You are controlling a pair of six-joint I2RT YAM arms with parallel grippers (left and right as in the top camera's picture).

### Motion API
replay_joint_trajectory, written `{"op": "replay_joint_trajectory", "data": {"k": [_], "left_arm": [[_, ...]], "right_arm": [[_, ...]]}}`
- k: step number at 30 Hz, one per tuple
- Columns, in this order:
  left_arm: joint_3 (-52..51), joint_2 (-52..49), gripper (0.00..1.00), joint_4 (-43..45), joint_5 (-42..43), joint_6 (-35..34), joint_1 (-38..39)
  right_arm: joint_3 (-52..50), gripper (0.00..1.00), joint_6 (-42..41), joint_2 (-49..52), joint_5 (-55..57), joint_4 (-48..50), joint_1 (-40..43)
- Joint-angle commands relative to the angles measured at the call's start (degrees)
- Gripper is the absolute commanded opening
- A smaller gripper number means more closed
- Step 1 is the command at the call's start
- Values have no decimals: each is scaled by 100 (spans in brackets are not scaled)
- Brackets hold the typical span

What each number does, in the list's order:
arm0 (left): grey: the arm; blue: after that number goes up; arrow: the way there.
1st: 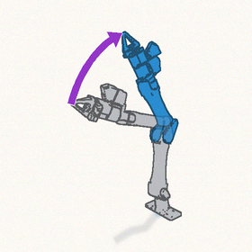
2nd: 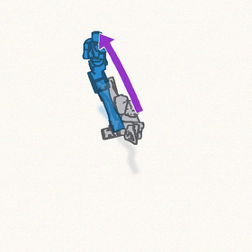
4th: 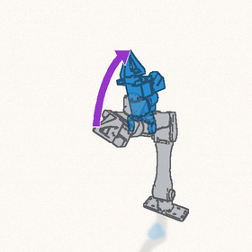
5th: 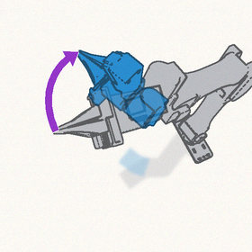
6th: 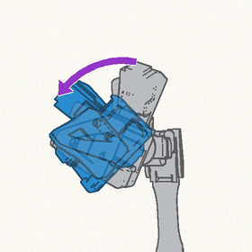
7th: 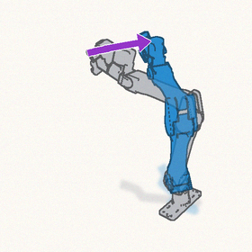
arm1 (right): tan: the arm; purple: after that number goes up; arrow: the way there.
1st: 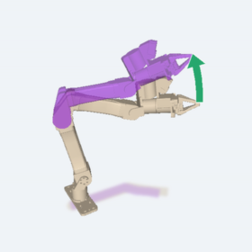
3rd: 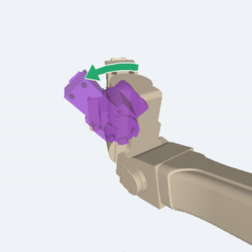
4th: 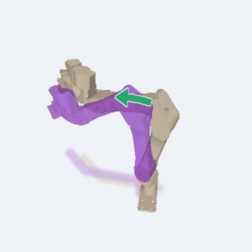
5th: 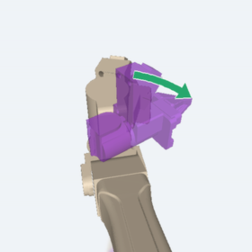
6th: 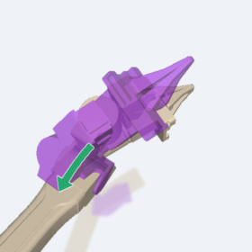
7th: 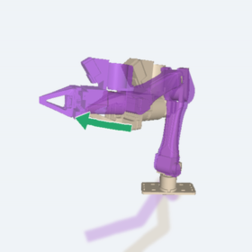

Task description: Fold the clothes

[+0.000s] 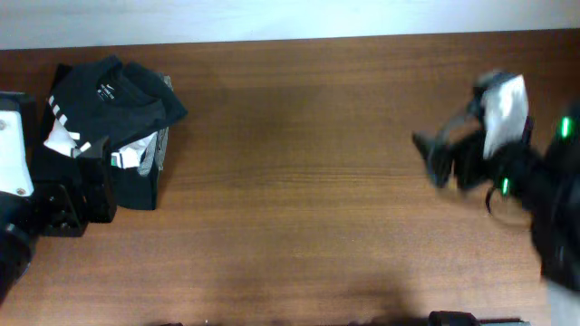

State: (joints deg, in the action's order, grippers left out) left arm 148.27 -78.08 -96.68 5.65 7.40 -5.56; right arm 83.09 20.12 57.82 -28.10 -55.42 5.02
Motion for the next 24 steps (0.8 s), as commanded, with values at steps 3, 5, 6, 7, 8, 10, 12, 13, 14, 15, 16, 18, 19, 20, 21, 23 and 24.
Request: {"op": "replay_joint_trajectory", "data": {"k": [3, 5, 6, 7, 8, 10, 12, 13, 14, 15, 16, 18, 19, 20, 21, 23, 24], "left_arm": [[-22, 33, 99, 0, -57, -92, 22], [-22, 33, 99, 0, -57, -94, 22], [-22, 33, 99, 0, -57, -92, 22], [-22, 33, 99, 0, -57, -92, 22], [-22, 33, 99, 0, -59, -92, 22], [-22, 33, 99, 0, -57, -94, 22], [-22, 33, 99, 0, -57, -94, 22], [-22, 33, 99, 0, -57, -92, 22], [-22, 33, 99, 0, -57, -92, 22], [-22, 33, 99, 0, -57, -92, 22], [-22, 33, 99, 0, -57, -92, 22], [-22, 33, 99, 0, -57, -94, 22], [-22, 33, 99, 0, -57, -94, 22], [-22, 33, 99, 0, -57, -94, 22], [-22, 33, 99, 0, -57, -92, 22], [-22, 33, 99, 0, -59, -92, 22], [-22, 33, 99, 0, -57, -92, 22]], "right_arm": [[-2433, 99, 1172, -2677, 520, 568, -120], [-3397, 99, 98, -3359, 1213, 831, -120], [-3910, 99, -479, -3652, 1515, 1075, -120], [-4527, 99, -1038, -3978, 1751, 1486, -118], [-4977, 99, -1416, -4210, 1856, 1823, -118], [-6008, 99, -1823, -4741, 1821, 2675, -120], [-6697, 99, -2055, -5108, 1825, 3195, -120], [-7055, 99, -2122, -5281, 1805, 3475, -120], [-7357, 99, -2245, -5403, 1799, 3705, -120], [-7630, 99, -2382, -5499, 1786, 3886, -120], [-7864, 99, -2509, -5578, 1786, 4072, -120], [-8002, 99, -2468, -5617, 1834, 4581, -120], [-8098, 99, -2468, -5624, 1829, 4800, -120], [-8129, 99, -2468, -5624, 1829, 4863, -120], [-8126, 99, -2468, -5624, 1827, 4861, -120], [-8126, 99, -2468, -5624, 1827, 4861, -120], [-8126, 99, -2470, -5624, 1827, 4861, -120]]}}
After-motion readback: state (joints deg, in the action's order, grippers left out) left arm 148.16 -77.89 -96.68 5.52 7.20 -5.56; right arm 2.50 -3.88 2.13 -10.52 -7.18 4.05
